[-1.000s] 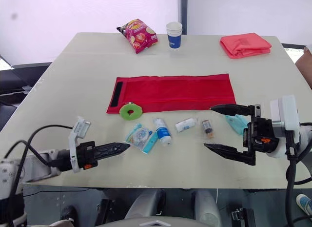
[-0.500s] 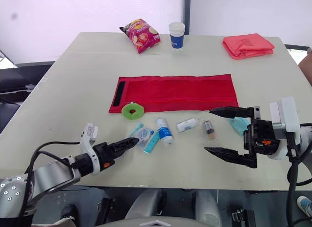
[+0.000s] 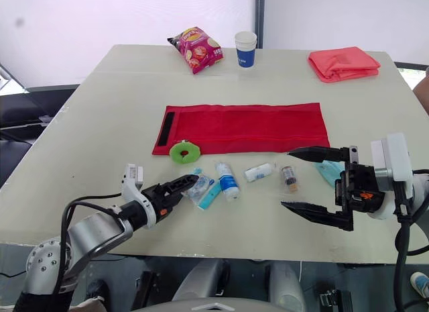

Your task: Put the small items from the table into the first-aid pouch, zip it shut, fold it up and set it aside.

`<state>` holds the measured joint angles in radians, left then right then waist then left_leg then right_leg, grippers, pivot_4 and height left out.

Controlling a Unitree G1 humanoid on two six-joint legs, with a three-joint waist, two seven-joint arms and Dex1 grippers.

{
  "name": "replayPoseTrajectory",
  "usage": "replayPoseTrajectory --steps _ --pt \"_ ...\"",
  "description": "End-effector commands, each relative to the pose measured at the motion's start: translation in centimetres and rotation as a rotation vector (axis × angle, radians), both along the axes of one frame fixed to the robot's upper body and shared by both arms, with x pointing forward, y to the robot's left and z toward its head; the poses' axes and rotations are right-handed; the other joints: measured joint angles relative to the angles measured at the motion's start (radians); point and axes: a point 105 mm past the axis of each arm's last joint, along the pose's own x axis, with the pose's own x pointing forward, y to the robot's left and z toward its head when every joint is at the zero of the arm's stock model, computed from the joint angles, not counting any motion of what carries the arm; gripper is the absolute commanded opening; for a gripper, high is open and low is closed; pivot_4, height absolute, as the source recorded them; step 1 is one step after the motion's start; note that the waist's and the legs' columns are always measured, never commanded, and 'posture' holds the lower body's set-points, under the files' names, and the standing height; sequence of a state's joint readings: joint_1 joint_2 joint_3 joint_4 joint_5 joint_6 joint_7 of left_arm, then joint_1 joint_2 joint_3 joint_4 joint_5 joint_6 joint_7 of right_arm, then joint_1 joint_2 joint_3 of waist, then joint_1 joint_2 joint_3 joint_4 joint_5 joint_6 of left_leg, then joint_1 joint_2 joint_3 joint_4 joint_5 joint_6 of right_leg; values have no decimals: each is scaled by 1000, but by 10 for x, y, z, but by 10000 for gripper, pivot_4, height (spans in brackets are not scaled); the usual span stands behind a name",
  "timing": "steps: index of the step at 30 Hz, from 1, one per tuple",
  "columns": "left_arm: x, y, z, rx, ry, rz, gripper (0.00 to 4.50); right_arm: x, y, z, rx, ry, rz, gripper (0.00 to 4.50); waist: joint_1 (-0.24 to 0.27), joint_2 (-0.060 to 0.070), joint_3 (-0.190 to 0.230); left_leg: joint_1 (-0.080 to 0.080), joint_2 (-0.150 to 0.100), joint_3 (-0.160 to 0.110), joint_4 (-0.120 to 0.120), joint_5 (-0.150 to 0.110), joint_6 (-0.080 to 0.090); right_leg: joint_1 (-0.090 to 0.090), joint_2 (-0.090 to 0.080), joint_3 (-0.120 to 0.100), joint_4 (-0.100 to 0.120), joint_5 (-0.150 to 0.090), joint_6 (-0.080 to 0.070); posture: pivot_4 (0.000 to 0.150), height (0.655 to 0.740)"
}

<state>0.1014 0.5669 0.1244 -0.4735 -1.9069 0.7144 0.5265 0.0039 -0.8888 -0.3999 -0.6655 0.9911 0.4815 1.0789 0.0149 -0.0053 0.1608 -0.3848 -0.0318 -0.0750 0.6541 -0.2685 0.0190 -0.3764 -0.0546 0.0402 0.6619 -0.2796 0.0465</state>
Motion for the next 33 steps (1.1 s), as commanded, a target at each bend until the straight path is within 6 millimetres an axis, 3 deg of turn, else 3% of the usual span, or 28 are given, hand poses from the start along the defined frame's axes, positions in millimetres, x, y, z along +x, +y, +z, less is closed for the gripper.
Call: replayPoseTrajectory --steps 1,9,13,19,20,28,33 --pt "1 -1 3 -34 -40 3 45000 -4 0 7 10 -39 0 44138 0 0 0 0 0 0 0 0 0 0 0 0 0 0 0 1500 7400" --pt "8 4 3 -80 -77 30 45000 -4 1 6 18 -38 -11 44138 -1 0 0 0 0 0 0 0 1 0 0 0 0 0 0 1500 7400" --pt "15 7 0 -96 -79 51 33508 -4 1 6 18 -40 -17 45000 -1 -1 0 0 0 0 0 -1 1 0 1 0 0 0 0 1500 7400" --pt "23 12 -1 -93 -99 49 2179 -2 1 8 34 -40 -31 45000 -1 -1 1 0 0 0 0 0 1 0 1 0 0 0 0 1500 7400" --pt "22 14 -1 -89 -107 44 557 -2 1 8 40 -39 -34 45000 -2 -1 1 0 0 0 0 0 1 0 1 -1 0 0 0 1500 7400" --pt "19 37 14 -67 -187 -11 557 0 7 15 83 -47 -17 45000 -3 -2 1 -1 1 0 0 -1 1 -1 1 -1 0 0 0 1500 7400" --pt "15 44 42 -69 -271 -96 557 6 15 15 102 -20 -36 45000 -3 -2 1 -1 1 0 0 -1 1 -2 1 -1 0 0 0 1500 7400"
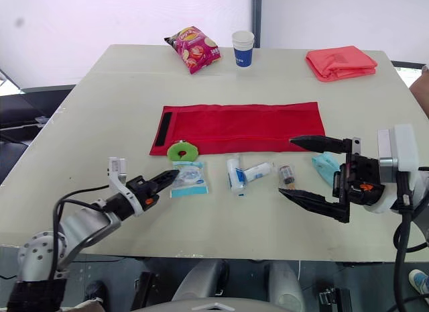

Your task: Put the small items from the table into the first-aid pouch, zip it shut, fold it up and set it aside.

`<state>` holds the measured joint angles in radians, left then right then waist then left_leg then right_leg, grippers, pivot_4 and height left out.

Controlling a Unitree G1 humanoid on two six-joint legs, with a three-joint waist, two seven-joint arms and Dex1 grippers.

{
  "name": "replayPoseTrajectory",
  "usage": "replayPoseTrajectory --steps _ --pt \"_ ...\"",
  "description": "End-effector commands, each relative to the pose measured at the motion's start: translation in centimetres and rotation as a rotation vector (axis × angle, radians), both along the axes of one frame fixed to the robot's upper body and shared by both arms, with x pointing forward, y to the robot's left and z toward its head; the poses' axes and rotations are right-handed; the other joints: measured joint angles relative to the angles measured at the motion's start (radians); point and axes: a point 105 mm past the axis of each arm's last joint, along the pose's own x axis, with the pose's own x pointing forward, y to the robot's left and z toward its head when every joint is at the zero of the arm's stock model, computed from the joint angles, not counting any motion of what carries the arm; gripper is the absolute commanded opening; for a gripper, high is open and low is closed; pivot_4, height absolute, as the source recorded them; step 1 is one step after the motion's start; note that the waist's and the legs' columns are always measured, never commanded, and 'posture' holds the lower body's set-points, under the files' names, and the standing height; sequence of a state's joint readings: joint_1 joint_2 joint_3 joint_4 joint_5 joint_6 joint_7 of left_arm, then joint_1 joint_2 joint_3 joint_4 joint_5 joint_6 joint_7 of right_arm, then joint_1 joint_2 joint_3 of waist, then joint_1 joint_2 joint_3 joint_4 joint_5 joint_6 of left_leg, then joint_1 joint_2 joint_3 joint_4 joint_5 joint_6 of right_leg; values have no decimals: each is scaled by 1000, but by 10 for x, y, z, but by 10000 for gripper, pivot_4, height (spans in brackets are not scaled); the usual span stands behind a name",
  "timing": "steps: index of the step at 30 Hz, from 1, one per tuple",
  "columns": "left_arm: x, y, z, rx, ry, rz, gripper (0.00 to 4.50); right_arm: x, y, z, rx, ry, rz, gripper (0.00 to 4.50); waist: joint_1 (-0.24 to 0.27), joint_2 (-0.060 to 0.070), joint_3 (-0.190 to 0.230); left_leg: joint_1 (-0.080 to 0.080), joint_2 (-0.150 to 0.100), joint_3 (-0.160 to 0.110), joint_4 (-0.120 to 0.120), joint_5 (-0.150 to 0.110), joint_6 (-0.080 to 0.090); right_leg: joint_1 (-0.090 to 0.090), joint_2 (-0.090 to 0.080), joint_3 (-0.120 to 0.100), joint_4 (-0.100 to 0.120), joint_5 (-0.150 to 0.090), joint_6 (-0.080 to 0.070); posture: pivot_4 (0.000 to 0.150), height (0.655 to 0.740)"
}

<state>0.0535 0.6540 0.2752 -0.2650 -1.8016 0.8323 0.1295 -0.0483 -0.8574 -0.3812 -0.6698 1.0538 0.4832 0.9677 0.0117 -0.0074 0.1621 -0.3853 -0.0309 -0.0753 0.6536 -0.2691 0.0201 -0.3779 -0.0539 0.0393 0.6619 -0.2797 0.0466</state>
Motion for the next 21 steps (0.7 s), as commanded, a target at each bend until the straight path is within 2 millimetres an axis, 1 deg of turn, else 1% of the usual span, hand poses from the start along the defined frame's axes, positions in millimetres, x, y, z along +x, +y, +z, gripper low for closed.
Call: replayPoseTrajectory --steps 1,3,6,7,9,10,12,14,15,17,19,21 --pt "-3 2 32 -29 -105 -78 557 1 11 0 -2 9 -9 45000 0 -1 1 0 0 0 0 0 0 0 0 0 0 0 0 1500 7400" --pt "-4 1 48 -26 -157 -138 557 9 19 -9 -22 47 -71 45000 0 -1 1 -1 0 -1 0 0 0 0 0 0 0 0 0 1500 7400" --pt "-3 -8 76 -18 -238 -248 557 16 38 -13 32 201 -77 45000 0 -2 1 -1 0 -2 0 1 -2 -1 0 0 0 0 0 1500 7400" --pt "-2 -13 84 -13 -265 -280 557 17 45 -13 55 283 -42 45000 0 -2 2 -1 0 -1 0 2 -3 -1 0 0 0 0 0 1500 7400" --pt "0 -23 99 -17 -318 -334 557 29 51 -14 113 461 -62 45000 -3 -3 2 -1 0 -1 0 2 -3 -1 -1 0 0 0 0 1500 7400" --pt "1 -28 106 -26 -349 -359 557 34 56 -10 139 475 -66 45000 -4 -3 3 -1 0 -1 0 2 -3 -1 -1 0 0 0 0 1500 7400" --pt "5 -40 119 -45 -400 -388 557 45 65 -14 114 460 -135 45000 -7 -4 3 -2 0 -1 -1 2 -3 -1 -1 0 0 0 -1 1500 7400" --pt "8 -51 129 -70 -440 -405 557 53 72 -16 137 498 -173 45000 -8 -4 2 -5 0 -2 -1 2 -3 -5 0 0 0 0 0 1500 7400" --pt "9 -55 132 -79 -452 -412 557 55 74 -17 146 529 -179 45000 -9 -5 2 -11 0 -2 0 3 -5 -10 0 0 1 0 0 1500 7400" --pt "10 -62 138 -99 -473 -420 557 53 79 -20 164 713 -124 45000 -15 -5 2 -15 -1 -2 2 4 -5 -15 0 -1 1 0 0 1500 7400" --pt "11 -67 141 -119 -486 -418 557 52 84 -15 222 827 -71 45000 -22 -5 2 -16 -1 -1 2 4 -5 -16 -1 0 2 0 0 1500 7400" --pt "10 -72 142 -129 -491 -422 557 51 88 -8 270 867 -42 45000 -28 -5 2 -16 -1 -1 2 4 -5 -16 -1 0 2 0 0 1500 7400"
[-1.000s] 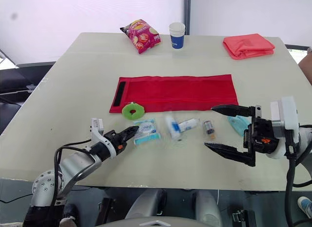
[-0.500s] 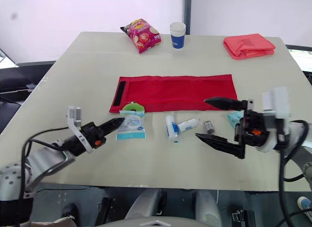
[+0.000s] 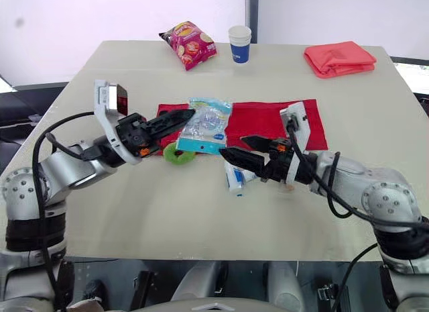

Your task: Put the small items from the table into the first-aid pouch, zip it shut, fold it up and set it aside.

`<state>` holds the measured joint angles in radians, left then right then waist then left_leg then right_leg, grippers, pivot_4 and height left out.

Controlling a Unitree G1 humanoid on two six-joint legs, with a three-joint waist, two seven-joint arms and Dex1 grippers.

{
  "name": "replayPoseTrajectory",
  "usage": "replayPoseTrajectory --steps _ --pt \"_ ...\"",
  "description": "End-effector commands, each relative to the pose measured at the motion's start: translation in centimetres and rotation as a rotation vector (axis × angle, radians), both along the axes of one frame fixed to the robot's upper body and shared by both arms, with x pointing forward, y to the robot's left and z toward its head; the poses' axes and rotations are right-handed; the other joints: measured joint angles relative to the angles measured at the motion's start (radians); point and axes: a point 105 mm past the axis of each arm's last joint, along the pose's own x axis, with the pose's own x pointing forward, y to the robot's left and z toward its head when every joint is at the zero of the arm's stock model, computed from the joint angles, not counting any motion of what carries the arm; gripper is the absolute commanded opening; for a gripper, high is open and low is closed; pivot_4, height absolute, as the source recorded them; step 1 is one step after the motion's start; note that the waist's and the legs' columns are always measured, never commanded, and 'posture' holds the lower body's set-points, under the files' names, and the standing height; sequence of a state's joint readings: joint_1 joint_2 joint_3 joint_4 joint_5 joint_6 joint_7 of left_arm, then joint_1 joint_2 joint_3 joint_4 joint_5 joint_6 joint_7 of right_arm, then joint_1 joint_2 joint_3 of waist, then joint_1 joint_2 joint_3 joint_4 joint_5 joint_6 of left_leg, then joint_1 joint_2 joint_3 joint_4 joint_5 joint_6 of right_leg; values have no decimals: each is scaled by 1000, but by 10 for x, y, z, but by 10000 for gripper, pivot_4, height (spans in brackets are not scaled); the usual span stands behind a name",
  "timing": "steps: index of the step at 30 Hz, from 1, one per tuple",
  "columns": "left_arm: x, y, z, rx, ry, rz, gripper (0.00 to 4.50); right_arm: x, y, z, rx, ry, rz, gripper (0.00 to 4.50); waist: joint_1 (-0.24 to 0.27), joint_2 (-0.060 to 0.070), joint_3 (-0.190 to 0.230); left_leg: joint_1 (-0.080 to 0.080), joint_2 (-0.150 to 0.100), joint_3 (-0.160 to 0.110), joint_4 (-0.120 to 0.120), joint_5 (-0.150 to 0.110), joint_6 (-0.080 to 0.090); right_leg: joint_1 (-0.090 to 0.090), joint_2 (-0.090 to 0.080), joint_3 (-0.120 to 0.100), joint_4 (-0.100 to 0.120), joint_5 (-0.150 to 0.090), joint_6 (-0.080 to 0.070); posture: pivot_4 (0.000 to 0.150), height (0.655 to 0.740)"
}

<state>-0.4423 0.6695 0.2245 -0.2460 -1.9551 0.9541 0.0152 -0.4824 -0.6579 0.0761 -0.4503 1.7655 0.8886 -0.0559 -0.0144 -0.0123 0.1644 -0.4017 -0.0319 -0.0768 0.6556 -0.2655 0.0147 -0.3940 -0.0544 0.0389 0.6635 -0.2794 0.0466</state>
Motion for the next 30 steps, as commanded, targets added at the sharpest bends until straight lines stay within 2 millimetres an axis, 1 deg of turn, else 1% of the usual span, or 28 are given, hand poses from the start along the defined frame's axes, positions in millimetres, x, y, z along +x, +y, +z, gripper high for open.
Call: replayPoseTrajectory --steps 1,4,7,13,14,16,21,22,23,28,30 --pt "-6 -8 11 -24 -43 -16 557 -7 8 19 120 63 45 45000 -7 0 0 0 0 0 0 0 0 0 0 0 0 0 0 1500 7400" --pt "-7 -10 11 -38 -45 -19 557 -7 12 25 155 76 50 45000 -12 0 0 0 1 0 0 0 0 0 3 0 2 0 0 1500 7400" --pt "-10 -13 11 -47 -50 -33 557 -5 16 36 230 71 50 45000 -16 0 0 1 1 0 0 0 0 0 5 -1 3 0 0 1500 7400" --pt "-12 -15 10 -63 -48 -36 557 -4 17 43 276 67 47 45000 -18 0 0 1 0 0 6 0 0 0 6 -1 8 0 0 1500 7400" --pt "-12 -15 10 -71 -49 -35 0 -3 17 45 287 66 43 40029 -18 0 0 1 0 0 7 0 0 0 7 -1 9 0 0 1500 7400" --pt "-13 -15 10 -80 -51 -30 0 -2 16 47 300 66 35 32989 -19 0 0 1 0 0 8 0 0 0 7 -1 11 0 0 1500 7400" --pt "-13 -13 9 -101 -45 -11 0 -1 15 48 311 69 19 6737 -20 0 0 1 0 0 8 0 0 0 7 0 11 0 0 1500 7400" --pt "-13 -14 9 -104 -44 -10 0 0 15 48 313 69 18 2459 -20 0 0 1 1 0 8 0 0 0 7 0 11 0 0 1500 7400" --pt "-13 -14 8 -106 -42 -8 0 0 15 49 314 69 15 521 -20 0 0 1 1 1 8 0 0 0 7 0 11 0 0 1500 7400" --pt "-14 -13 6 -100 -35 1 0 3 12 51 318 69 -7 512 -21 0 0 1 1 1 8 0 0 -1 7 0 11 0 0 1500 7400" --pt "-13 -11 3 -56 -35 21 0 4 11 51 311 68 -16 510 -21 0 0 1 1 1 8 0 0 -1 8 0 11 0 0 1500 7400"
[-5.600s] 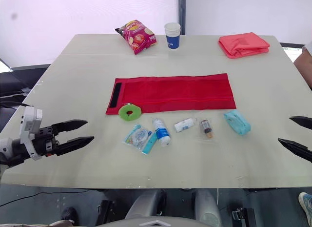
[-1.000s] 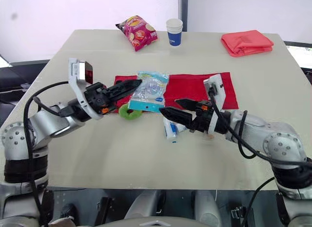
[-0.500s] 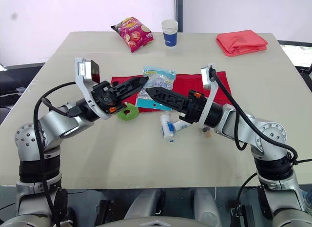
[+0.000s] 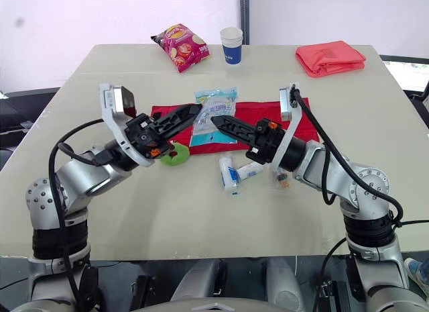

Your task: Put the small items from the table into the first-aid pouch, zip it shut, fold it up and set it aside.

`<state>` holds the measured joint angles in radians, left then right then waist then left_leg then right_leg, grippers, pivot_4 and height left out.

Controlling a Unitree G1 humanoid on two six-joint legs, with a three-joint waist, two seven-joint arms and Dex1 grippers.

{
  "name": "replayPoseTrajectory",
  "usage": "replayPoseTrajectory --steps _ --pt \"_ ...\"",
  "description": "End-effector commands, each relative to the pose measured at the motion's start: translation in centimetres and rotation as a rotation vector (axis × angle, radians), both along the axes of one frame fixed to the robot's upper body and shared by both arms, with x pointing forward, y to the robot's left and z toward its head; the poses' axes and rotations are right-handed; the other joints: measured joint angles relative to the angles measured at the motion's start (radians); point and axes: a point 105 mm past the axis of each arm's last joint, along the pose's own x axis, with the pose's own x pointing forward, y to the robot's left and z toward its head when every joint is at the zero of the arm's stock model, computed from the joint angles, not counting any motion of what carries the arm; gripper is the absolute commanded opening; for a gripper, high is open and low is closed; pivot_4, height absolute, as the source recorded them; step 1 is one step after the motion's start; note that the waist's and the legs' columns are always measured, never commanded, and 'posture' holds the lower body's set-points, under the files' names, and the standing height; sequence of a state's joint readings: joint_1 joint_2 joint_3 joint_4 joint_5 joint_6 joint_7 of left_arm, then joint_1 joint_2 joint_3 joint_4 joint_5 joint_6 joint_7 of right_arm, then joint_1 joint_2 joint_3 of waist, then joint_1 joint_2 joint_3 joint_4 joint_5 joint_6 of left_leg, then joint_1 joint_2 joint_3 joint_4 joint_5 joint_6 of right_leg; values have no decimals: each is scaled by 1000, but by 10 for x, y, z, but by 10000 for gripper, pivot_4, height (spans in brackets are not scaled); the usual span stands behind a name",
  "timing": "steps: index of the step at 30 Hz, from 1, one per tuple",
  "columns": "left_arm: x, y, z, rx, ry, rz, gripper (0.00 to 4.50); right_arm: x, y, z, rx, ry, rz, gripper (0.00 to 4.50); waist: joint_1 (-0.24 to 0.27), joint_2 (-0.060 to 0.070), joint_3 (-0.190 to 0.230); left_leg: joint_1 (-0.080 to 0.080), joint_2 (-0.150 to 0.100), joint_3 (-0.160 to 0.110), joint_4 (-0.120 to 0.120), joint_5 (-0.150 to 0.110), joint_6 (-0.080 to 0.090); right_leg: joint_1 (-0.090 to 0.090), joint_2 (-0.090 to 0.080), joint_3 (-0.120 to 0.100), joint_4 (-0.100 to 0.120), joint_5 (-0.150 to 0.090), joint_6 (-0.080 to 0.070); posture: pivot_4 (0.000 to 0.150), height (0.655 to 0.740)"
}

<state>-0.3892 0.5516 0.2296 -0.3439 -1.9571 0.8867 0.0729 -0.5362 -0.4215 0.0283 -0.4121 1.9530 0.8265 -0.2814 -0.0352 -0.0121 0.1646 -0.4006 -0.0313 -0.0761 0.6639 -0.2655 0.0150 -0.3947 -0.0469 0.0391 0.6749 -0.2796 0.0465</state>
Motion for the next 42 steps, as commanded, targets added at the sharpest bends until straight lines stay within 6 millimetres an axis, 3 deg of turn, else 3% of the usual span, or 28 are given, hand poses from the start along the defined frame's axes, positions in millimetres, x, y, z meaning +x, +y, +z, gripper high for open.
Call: replayPoseTrajectory --steps 1,2,4,8,11,13,14,21,25,29,35,42 --pt "-4 2 1 69 -32 23 0 0 -8 18 36 -55 -24 505 -1 0 0 0 0 0 0 0 0 0 0 0 0 0 0 1500 7400" --pt "-1 5 -4 137 -44 64 4356 0 -8 17 25 -52 -30 490 -1 0 0 0 0 0 0 0 0 0 0 0 0 0 0 1500 7400" --pt "-2 10 -11 263 -92 76 6345 2 -12 13 0 -42 -43 416 -2 0 0 0 0 0 0 0 0 0 0 0 0 0 0 1500 7400" --pt "11 39 -20 467 -159 150 25400 5 -20 5 -31 -22 -73 371 -4 2 1 1 0 1 -1 -2 4 -1 1 1 1 0 0 1500 7400" --pt "23 67 -23 609 -204 188 34513 6 -29 -1 -61 -12 -105 367 -5 2 1 1 0 2 -1 -3 4 -1 2 1 1 -1 0 1500 7400" --pt "31 85 -25 709 -244 187 42998 6 -36 -4 -70 -12 -125 360 -5 3 2 1 0 3 -3 -3 5 -2 2 2 1 -1 0 1500 7400" --pt "34 94 -26 742 -256 189 44485 4 -39 -4 -72 -17 -133 359 -5 3 2 1 -1 3 -4 -3 5 -2 2 2 1 -1 0 1500 7400" --pt "48 141 -37 1003 -327 187 45000 -20 -63 -14 -141 -75 -125 353 -4 2 2 1 1 4 -6 -3 5 -3 1 2 -2 -1 0 1500 7400" --pt "65 150 -46 1145 -384 154 45000 -28 -83 -21 -216 -79 -126 348 3 0 4 0 1 4 -8 -3 5 -2 0 2 -3 0 0 1500 7400" --pt "89 143 -56 1260 -427 111 45000 -32 -88 -21 -240 -87 -116 339 7 0 4 0 1 4 -7 -3 5 -2 0 1 -3 0 0 1500 7400" --pt "121 126 -71 1395 -482 50 45000 -32 -75 -19 -214 -99 -103 53 7 -3 5 -2 1 3 -6 -3 5 -3 -1 1 -3 0 0 1500 7400" --pt "137 105 -91 1529 -571 -60 45000 -32 -62 -16 -176 -105 -89 49 -1 -5 6 -18 0 1 6 -3 5 -16 -2 -1 4 0 1 1500 7400"
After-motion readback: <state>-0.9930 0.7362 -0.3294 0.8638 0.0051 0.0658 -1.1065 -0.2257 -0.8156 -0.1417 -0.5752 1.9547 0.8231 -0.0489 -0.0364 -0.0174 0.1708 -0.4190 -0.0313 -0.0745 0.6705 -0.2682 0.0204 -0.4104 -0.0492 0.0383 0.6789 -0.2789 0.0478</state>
